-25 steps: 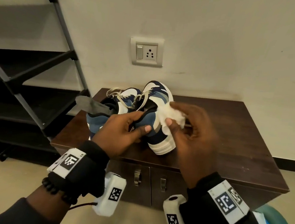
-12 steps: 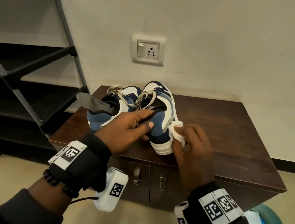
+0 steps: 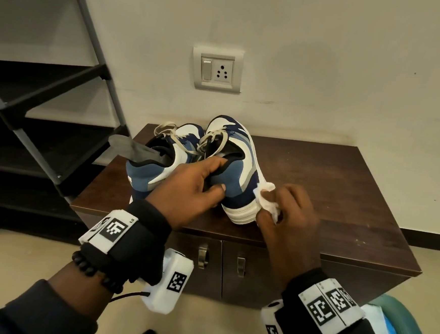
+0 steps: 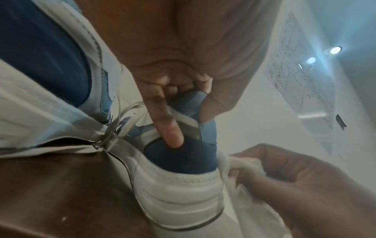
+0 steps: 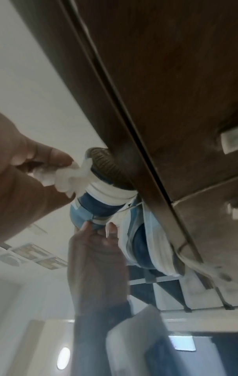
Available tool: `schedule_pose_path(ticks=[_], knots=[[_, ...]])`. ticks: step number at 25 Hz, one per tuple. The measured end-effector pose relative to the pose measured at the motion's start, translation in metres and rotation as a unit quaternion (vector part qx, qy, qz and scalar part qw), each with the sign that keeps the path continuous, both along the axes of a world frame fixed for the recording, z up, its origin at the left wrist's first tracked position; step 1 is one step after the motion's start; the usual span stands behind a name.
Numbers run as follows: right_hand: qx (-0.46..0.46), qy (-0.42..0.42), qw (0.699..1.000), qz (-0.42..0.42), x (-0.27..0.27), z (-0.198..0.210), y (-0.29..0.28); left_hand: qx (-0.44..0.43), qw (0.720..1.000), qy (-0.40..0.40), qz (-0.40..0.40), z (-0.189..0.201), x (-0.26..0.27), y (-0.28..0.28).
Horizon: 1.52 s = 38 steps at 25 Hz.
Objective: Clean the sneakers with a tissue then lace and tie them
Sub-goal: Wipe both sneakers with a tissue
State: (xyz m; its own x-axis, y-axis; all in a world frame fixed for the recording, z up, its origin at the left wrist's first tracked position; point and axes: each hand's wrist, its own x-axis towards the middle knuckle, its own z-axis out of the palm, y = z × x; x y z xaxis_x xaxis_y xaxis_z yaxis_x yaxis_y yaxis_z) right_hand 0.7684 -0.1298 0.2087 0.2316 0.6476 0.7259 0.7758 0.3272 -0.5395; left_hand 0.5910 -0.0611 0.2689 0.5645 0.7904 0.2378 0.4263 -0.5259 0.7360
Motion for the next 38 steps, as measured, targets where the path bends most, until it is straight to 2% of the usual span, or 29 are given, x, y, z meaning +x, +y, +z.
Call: schedule_pose_path(ticks=[2,5,7,10,14,15,18,20,22,23,27,31,35,38], knots=[[0.02,-0.004,0.999,0.029,-0.009,0.011,0.002,0.015,1.0,-0.002,0.005,0.002,0.001,0.0],[0.015,-0.04,0.996,0.084,-0.024,0.012,0.005,-0.007,1.0,-0.02,0.017,-0.002,-0.004,-0.002],[-0.001,-0.012,0.999,0.052,-0.014,0.005,0.005,-0.036,0.999,-0.033,0.016,-0.005,-0.009,-0.005],[-0.01,0.027,1.0,-0.006,-0.006,0.005,-0.002,0.003,1.0,-0.003,0.026,-0.008,-0.007,-0.006],[-0.023,-0.086,0.994,0.069,-0.018,0.001,-0.009,0.023,0.999,-0.002,0.023,-0.007,-0.001,-0.004],[-0.039,-0.079,0.994,0.059,-0.01,-0.002,-0.006,0.015,1.0,-0.001,0.021,-0.007,-0.001,-0.003],[-0.076,0.033,0.996,-0.04,0.014,-0.003,-0.002,-0.018,1.0,-0.011,0.019,-0.009,-0.003,0.0],[-0.041,0.005,0.999,-0.017,0.006,0.003,-0.003,-0.026,0.999,-0.012,0.02,-0.007,-0.003,-0.002],[-0.022,-0.064,0.996,0.066,-0.012,0.001,-0.005,-0.019,0.999,-0.021,0.022,-0.008,-0.004,-0.002],[-0.027,-0.067,0.994,0.081,-0.014,-0.001,-0.005,-0.019,0.999,-0.021,0.023,-0.009,-0.004,-0.003],[-0.034,0.045,0.998,-0.015,0.005,0.002,-0.003,-0.037,0.998,-0.023,0.04,-0.011,-0.005,-0.004],[-0.011,-0.066,0.994,0.09,-0.016,0.006,-0.003,-0.045,0.997,-0.041,0.047,-0.012,-0.007,-0.004],[0.002,0.0,1.0,0.018,-0.004,0.019,0.007,-0.075,0.995,-0.042,0.051,-0.017,-0.014,-0.005],[0.025,-0.09,0.991,0.096,-0.029,0.027,0.005,-0.097,0.992,-0.066,0.036,-0.019,-0.02,-0.004]])
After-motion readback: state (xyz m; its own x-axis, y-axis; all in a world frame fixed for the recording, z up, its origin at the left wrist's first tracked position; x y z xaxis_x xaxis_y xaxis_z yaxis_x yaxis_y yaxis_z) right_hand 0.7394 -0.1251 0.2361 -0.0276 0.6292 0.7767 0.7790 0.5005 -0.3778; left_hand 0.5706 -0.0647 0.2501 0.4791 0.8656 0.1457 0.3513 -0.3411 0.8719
